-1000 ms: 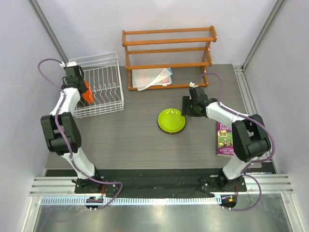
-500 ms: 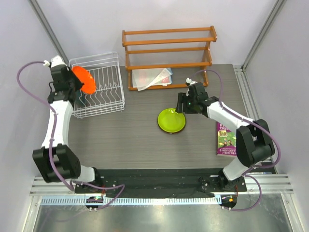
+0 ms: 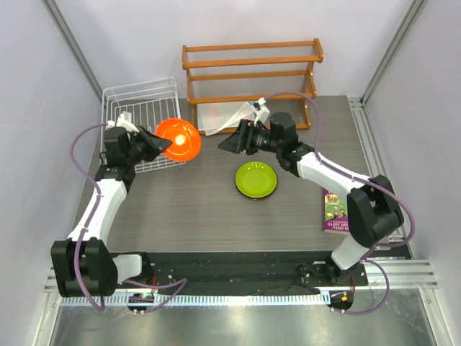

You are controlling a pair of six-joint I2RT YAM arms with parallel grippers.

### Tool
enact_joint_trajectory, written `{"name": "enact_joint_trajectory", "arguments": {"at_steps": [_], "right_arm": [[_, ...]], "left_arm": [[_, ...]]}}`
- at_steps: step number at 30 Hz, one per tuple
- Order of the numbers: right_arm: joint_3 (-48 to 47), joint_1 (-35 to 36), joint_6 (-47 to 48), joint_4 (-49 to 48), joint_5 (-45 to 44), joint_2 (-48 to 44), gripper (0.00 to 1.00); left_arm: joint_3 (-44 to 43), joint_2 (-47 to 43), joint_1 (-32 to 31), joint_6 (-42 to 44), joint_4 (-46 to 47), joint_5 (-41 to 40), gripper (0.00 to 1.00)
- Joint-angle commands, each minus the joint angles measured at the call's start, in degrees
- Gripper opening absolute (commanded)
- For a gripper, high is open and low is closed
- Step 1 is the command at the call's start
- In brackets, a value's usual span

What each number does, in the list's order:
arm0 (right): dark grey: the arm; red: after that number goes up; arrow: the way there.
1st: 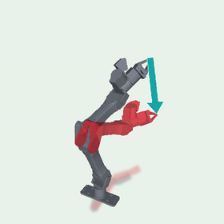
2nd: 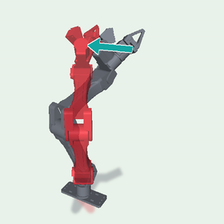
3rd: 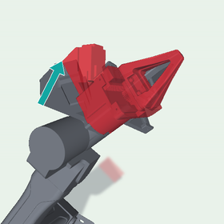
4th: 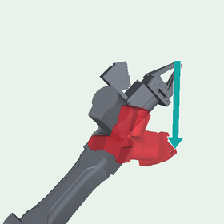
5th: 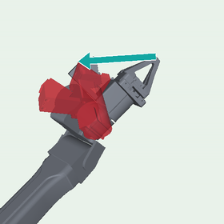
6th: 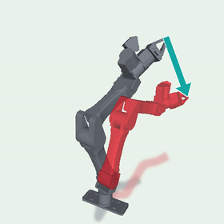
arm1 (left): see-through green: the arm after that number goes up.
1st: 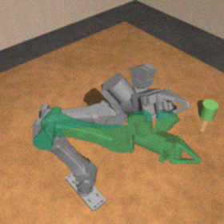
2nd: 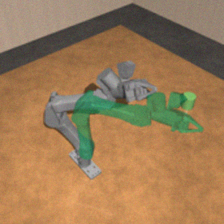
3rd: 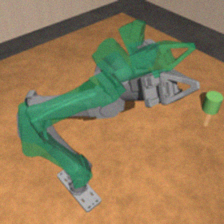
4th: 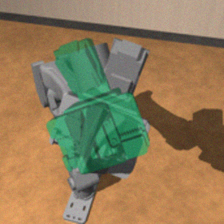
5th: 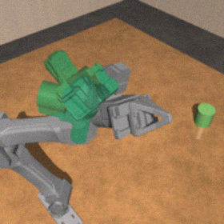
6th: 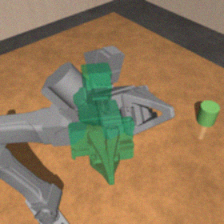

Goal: Unload the plates from the dish rack

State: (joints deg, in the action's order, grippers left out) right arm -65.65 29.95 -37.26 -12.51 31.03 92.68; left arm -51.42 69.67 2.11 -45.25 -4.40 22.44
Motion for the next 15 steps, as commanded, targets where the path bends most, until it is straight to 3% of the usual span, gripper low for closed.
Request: {"name": "enact_joint_trajectory", "arguments": {"at_steps": [1, 9, 13, 15], "right_arm": [[0.0, 2.2, -8.4, -13.7, 5.5, 3.7, 0.70], [-0.2, 3.2, -9.4, -16.8, 5.7, 7.3, 0.69], [0.8, 3.1, -9.9, -19.6, 5.9, 7.9, 0.53], [0.9, 3.2, -10.0, -20.2, 6.2, 8.2, 0.50]], "left_arm": [[3.2, -3.7, -5.3, -7.6, 14.1, 5.5, 0.00], [6.2, -6.2, -8.8, -9.2, 16.1, 5.2, 0.00], [6.9, -6.6, -9.0, -8.8, 15.7, 5.1, 0.00], [7.0, -6.2, -9.1, -8.7, 15.8, 5.3, 0.00]]}}
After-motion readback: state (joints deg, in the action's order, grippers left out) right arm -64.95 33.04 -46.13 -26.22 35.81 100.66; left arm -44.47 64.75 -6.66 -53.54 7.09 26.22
